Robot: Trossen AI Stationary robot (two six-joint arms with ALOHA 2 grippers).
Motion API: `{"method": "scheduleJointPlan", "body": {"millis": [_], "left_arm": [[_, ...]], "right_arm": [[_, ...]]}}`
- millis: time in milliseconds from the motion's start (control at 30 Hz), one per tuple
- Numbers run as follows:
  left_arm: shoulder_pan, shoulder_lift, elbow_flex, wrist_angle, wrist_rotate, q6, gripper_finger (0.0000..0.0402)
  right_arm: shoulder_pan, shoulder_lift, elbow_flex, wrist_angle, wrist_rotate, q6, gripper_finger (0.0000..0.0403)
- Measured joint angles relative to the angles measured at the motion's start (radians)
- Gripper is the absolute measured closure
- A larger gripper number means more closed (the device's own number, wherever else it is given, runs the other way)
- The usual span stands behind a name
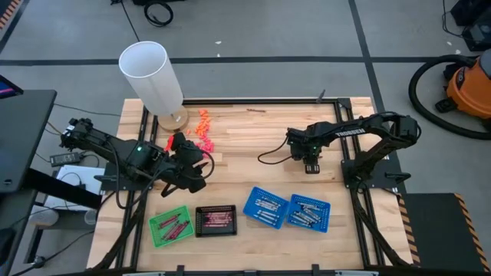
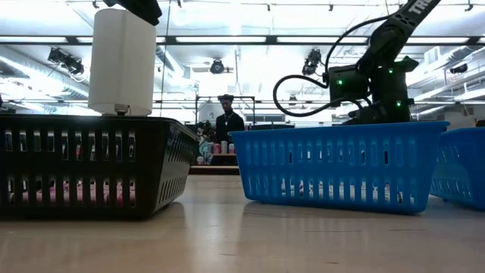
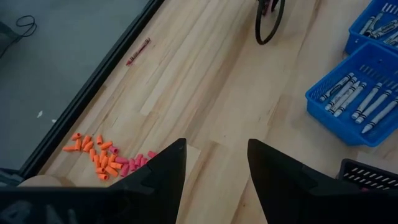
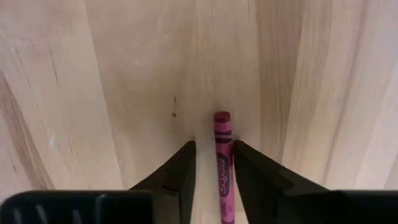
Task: Sort crayons
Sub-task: Put the red crayon into the green bin
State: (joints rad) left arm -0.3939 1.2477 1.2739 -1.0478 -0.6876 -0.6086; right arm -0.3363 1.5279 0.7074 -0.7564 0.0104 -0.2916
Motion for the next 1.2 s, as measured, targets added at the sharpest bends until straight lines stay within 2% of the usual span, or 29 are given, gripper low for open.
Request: {"method": "scheduleJointPlan", "body": {"millis": [300, 500, 700, 833, 967, 1067, 1200], "left_arm": [[0.000, 0.000, 0.000, 0.000, 0.000, 0.000, 0.0219], [-0.001, 0.000, -0.006, 0.049, -0.001, -0.038, 0.0219], [-0.009, 0.003, -0.135, 0.421, 0.057, 0.078, 0.0219], [0.006, 0.010, -0.281, 0.702, 0.071, 0.064, 0.0219], [0.033, 0.014, -0.420, 0.982, 0.075, -0.011, 0.0219], [0.052, 0.024, -0.492, 1.102, 0.078, -0.058, 0.0219], [0.072, 0.045, -0.505, 1.174, 0.080, -0.057, 0.0219]], "right_arm": [[-0.001, 0.005, 0.033, -0.023, -0.039, 0.025, 0.0386], [0.001, 0.010, 0.088, -0.003, -0.185, 0.118, 0.0382], [0.001, 0.009, 0.209, -0.014, -0.292, 0.189, 0.0392], [0.003, 0.009, 0.310, -0.019, -0.415, 0.221, 0.0395], [0.028, 0.009, 0.419, -0.016, -0.459, 0.245, 0.0395], [0.057, 0.008, 0.496, 0.013, -0.469, 0.245, 0.0395], [0.110, 0.007, 0.565, 0.106, -0.479, 0.246, 0.0395]]}}
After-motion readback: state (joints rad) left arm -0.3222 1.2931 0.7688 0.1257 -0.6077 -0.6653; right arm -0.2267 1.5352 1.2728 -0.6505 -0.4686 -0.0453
